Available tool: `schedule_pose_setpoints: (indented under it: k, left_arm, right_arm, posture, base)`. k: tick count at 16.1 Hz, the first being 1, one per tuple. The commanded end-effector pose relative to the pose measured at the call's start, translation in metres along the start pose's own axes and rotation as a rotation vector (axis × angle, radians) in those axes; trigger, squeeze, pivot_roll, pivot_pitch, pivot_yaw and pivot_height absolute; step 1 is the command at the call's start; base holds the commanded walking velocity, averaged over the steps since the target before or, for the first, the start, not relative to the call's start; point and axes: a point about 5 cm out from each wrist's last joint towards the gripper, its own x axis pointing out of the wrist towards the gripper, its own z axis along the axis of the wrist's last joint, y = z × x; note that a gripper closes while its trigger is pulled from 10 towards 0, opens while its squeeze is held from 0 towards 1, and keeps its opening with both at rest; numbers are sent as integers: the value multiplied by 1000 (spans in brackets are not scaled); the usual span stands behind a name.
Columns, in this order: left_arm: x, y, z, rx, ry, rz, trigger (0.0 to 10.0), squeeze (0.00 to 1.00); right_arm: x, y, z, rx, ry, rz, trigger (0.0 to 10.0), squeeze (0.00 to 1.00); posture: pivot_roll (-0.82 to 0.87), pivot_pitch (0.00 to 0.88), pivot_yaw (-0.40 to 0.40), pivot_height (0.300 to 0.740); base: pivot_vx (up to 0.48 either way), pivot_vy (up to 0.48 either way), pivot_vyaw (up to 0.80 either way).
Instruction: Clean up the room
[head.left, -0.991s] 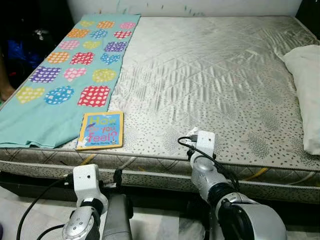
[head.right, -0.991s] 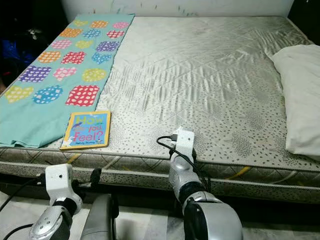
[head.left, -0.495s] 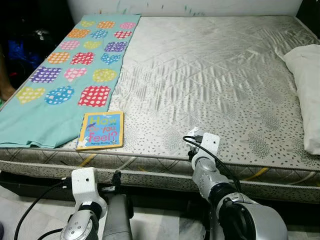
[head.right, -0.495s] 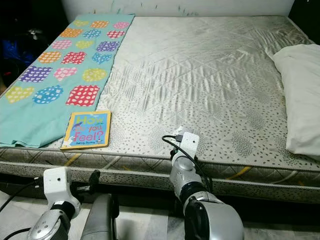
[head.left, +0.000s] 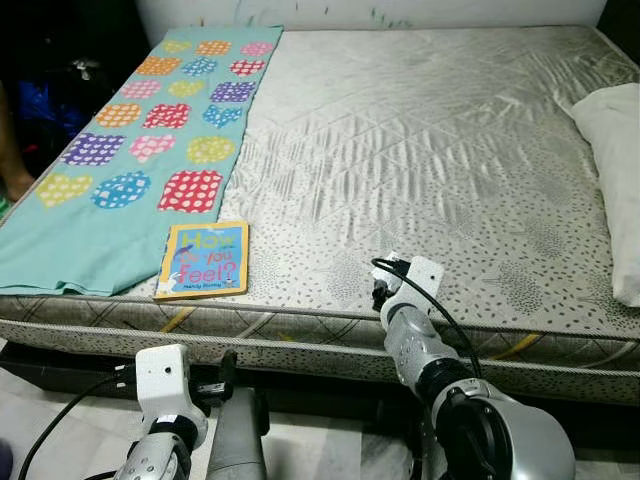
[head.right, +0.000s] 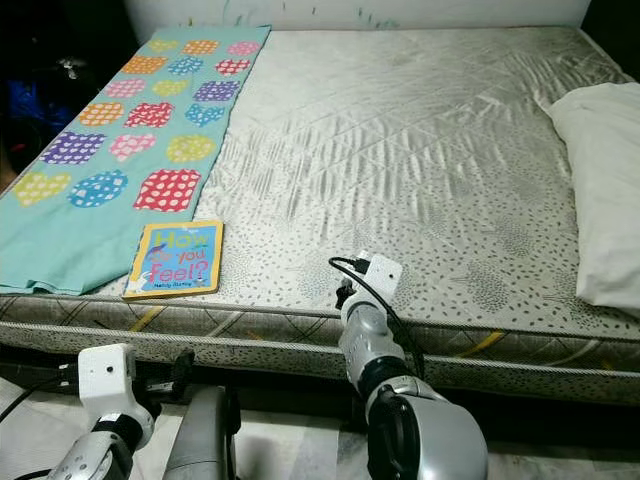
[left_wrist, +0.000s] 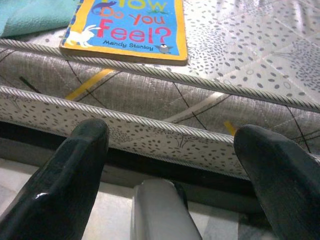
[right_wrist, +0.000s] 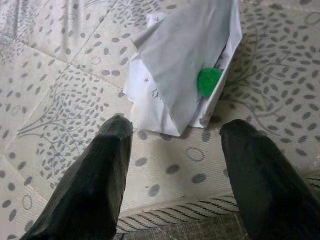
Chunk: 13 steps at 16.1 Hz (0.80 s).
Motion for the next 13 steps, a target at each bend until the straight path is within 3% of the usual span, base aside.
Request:
schedule_pose_setpoints:
  k: [1,4,5,6,7,8,10,12,13]
  left_arm:
    - [-2,0,1,7,5,-8,10000,0]
    - [-2,-2,1,10,7,-14,10000,0]
    - [-2,-2,2,11,7,-14,10000,0]
    - [-2,0,2,11,6,-8,10000,0]
    - [-4,0,2,12,6,-5,10000,0]
    - [-4,1,2,11,7,-3,10000,0]
    - [-7,1,-1,9,15,3,10000,0]
    - [-7,1,-1,8,17,3,10000,0]
    - [-7,0,-1,8,18,2,10000,0]
  right_arm:
    - [0,5,3,20,-12,21,10000,0]
    - [0,7,3,15,-15,39,10000,0]
    - [-1,7,3,16,-15,38,6353,0]
    - [-1,7,1,13,-13,31,3922,0]
    - [-1,7,1,10,-14,29,3843,0]
    - [-1,7,1,0,-16,23,1333,0]
    - [-1,4,3,-37,-29,-4,0,0]
    - [0,1,8,-57,-43,-31,745,0]
    - [1,-1,9,-59,-45,-40,3373,0]
  posture:
    - [320,106,42,555]
    - [325,110,45,555]
    - [328,110,44,555]
    - [331,112,43,555]
    - [338,117,40,555]
    - [341,120,38,555]
    - [340,120,36,555]
    - [338,121,38,555]
    - [338,122,38,555]
  base:
    - [0,0,0]
    - [0,0,0]
    - [0,0,0]
    - [0,0,0]
    - [0,0,0]
    - [0,0,0]
    - [0,0,0]
    - [0,0,0]
    - [0,0,0]
